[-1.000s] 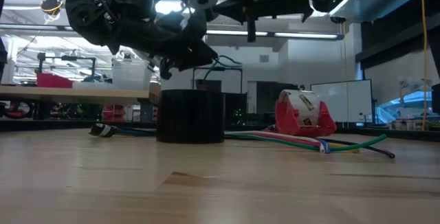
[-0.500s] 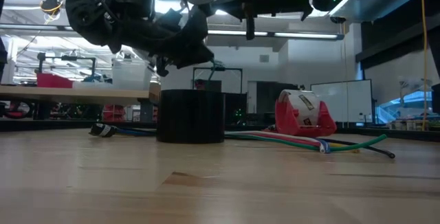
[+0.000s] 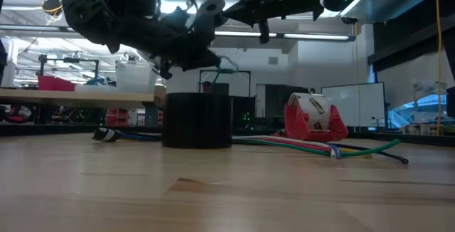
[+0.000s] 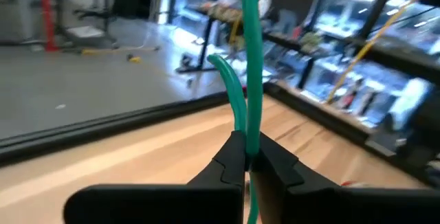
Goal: Coil cords
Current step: Coil the green wire onto the black spool
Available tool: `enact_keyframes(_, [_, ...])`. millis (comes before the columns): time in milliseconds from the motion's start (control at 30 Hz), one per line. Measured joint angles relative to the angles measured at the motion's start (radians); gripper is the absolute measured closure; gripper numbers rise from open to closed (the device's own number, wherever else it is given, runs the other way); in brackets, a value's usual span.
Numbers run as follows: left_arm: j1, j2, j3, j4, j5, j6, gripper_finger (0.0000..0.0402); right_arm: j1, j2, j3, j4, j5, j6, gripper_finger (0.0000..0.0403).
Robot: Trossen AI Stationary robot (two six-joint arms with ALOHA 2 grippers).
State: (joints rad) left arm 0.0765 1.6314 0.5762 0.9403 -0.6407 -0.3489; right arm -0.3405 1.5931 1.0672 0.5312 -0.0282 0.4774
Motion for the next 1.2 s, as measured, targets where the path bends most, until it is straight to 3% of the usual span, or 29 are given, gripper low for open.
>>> enact_keyframes(200, [-0.018, -0.003, 0.001, -0.106, -0.116, -0.037, 0.0397, 0.001, -0.051, 0.000, -0.163, 0.028, -0.025, 0.0400])
enact_keyframes(567, [-0.016, -0.030, -0.001, -0.124, -0.159, -0.008, 0.0399, 0.000, -0.121, 0.001, -0.509, 0.029, -0.067, 0.0400])
enact_keyframes(800, [0.005, -0.090, -0.001, -0.123, -0.146, 0.047, 0.0397, 0.001, -0.122, 0.002, -0.659, -0.026, -0.063, 0.0400])
enact_keyframes(967, [0.027, -0.103, 0.023, -0.138, -0.037, 0.011, 0.0398, 0.001, -0.116, 0.002, -0.694, -0.006, -0.058, 0.0400])
enact_keyframes(1200, [0.042, -0.103, 0.159, -0.411, -0.014, 0.005, 0.0399, 0.001, -0.072, 0.002, -0.745, 0.043, -0.055, 0.0400])
